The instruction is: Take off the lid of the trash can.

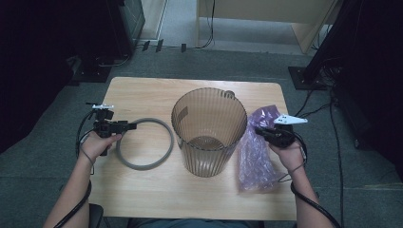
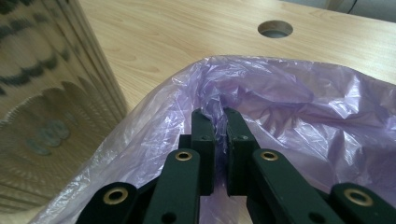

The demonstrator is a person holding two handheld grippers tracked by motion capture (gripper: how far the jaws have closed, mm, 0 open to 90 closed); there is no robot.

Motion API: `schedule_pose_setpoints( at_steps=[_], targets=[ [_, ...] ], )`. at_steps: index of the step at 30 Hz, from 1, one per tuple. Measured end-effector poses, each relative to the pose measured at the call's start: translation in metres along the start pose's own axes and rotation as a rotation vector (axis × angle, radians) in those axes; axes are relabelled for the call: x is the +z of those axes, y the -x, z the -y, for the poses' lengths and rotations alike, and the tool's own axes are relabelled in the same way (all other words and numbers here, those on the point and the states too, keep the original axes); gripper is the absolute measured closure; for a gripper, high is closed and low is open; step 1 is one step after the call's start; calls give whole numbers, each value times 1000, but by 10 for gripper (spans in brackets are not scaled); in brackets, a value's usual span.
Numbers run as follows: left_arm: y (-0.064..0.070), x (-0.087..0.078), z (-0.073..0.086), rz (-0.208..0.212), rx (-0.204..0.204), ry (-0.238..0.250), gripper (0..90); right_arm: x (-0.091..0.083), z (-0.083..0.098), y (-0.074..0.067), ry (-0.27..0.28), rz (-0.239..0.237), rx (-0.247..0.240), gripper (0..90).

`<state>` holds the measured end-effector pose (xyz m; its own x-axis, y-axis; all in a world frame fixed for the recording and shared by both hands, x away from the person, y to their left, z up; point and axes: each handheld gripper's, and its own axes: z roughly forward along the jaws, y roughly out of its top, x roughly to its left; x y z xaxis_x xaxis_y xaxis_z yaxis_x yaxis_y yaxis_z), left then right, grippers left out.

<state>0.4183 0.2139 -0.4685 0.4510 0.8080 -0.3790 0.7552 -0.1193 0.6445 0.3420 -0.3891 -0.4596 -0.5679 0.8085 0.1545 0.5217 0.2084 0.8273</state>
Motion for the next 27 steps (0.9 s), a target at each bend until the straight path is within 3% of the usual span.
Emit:
schedule_pose_setpoints(
  at_steps=[4, 8, 22, 27],
  targets=[
    [1, 0, -1, 6, -4, 1, 403, -5, -5, -2, 12, -12, 10, 862],
    [2, 0, -1, 10, -3, -2, 400, -8, -11, -7, 9, -14, -18, 862],
    [7, 0, -3, 15, 6, -11, 392, -24, -24, -10, 27, -31, 26, 869],
    [10, -1, -4, 20, 15, -5, 392, -29, -28, -12, 39, -35, 20, 869]
  ],
)
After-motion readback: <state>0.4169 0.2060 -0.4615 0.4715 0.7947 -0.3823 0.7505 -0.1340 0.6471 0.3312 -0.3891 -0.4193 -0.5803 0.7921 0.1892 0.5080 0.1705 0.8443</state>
